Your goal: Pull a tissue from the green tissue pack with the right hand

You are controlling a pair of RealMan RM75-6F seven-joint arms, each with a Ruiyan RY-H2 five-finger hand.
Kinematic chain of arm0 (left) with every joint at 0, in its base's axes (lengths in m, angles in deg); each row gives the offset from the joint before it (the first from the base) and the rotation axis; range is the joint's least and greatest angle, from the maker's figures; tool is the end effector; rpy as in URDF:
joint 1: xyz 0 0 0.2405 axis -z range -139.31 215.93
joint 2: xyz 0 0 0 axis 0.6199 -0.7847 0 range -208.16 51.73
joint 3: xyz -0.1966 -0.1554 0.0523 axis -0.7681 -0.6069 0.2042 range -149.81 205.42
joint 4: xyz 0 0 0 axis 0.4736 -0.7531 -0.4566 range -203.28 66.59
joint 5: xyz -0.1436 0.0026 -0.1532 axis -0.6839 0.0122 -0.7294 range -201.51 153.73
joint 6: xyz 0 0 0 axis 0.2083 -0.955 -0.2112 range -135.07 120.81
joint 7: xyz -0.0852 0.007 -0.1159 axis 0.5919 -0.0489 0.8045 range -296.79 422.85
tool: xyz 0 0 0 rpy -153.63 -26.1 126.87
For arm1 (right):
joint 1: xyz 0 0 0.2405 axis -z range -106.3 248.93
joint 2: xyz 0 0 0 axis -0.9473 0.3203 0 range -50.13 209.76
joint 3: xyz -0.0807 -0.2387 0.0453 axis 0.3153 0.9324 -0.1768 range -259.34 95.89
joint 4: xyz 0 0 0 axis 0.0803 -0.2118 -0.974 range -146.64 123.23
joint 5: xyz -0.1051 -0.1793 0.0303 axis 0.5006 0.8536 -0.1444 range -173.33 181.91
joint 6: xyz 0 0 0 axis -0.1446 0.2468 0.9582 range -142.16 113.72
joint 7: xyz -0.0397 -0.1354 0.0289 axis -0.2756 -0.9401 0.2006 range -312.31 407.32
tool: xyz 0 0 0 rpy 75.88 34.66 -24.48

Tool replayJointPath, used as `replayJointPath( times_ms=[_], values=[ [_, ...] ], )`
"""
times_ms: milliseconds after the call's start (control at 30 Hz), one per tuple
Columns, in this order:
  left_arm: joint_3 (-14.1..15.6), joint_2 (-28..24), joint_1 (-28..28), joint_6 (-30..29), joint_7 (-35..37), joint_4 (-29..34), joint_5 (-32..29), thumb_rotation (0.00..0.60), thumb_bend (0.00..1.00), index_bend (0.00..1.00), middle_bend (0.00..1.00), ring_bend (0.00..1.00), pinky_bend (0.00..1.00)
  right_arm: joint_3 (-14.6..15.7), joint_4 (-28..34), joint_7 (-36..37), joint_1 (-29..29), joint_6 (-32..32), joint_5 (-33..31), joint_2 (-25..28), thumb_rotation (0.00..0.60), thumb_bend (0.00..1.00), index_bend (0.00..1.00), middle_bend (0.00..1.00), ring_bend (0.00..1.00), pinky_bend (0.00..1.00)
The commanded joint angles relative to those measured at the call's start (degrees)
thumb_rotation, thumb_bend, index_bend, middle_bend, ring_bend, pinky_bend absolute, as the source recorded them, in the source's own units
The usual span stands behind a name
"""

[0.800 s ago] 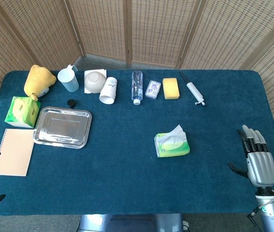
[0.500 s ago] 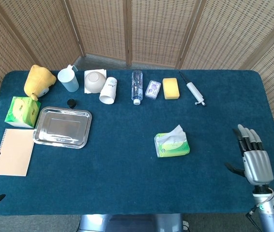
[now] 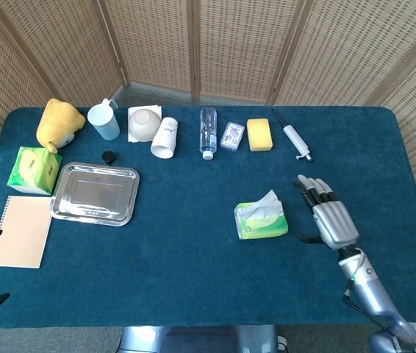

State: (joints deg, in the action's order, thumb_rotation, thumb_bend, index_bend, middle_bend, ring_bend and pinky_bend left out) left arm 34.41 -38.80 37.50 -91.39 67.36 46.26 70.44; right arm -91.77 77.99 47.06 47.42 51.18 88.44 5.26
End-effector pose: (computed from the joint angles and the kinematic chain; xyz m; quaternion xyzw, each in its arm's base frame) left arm -0.2644 0.1152 0.2222 -0.6226 -0.4581 -0.3342 0.5392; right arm -0.2268 -0.2923 0.0784 0.6756 -0.3901 0.4388 0.4458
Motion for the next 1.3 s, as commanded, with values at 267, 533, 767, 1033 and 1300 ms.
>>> replayJointPath(
  times_ms=[267, 533, 767, 1033, 1300],
  values=[
    [-0.8, 0.3, 1.9, 4.1, -0.1, -0.1, -4.0, 0.6, 0.0, 0.0, 0.0, 0.0, 0.0, -1.4, -7.4, -0.7, -6.8, -8.8, -4.4, -6.3, 0.6, 0.0, 0.0, 0.0, 0.0, 0.13],
    [-1.2, 0.2, 2.5, 5.3, -0.1, 0.2, -5.8, 0.6, 0.0, 0.0, 0.0, 0.0, 0.0, -2.2, -12.4, 2.8, -9.8, -11.8, -5.8, -8.9, 0.6, 0.16, 0.04, 0.14, 0.1, 0.24],
    [-1.4, 0.7, 3.1, 6.5, -1.7, 0.7, -6.9, 0.6, 0.0, 0.0, 0.0, 0.0, 0.0, -2.9, -12.7, 5.0, -11.6, -12.9, -6.6, -8.7, 0.6, 0.35, 0.32, 0.39, 0.33, 0.35],
    [-1.5, 0.7, 3.2, 6.7, -1.9, 0.9, -7.0, 0.6, 0.0, 0.0, 0.0, 0.0, 0.0, -2.0, -13.2, 3.1, -12.2, -11.8, -7.0, -10.0, 0.6, 0.44, 0.68, 0.68, 0.56, 0.56],
    [-1.3, 0.4, 3.0, 6.4, -0.7, 0.5, -6.4, 0.6, 0.0, 0.0, 0.0, 0.0, 0.0, -2.1, -9.4, 6.8, -10.6, -3.6, -2.0, -7.9, 0.6, 0.51, 0.79, 0.82, 0.66, 0.72]
  ],
)
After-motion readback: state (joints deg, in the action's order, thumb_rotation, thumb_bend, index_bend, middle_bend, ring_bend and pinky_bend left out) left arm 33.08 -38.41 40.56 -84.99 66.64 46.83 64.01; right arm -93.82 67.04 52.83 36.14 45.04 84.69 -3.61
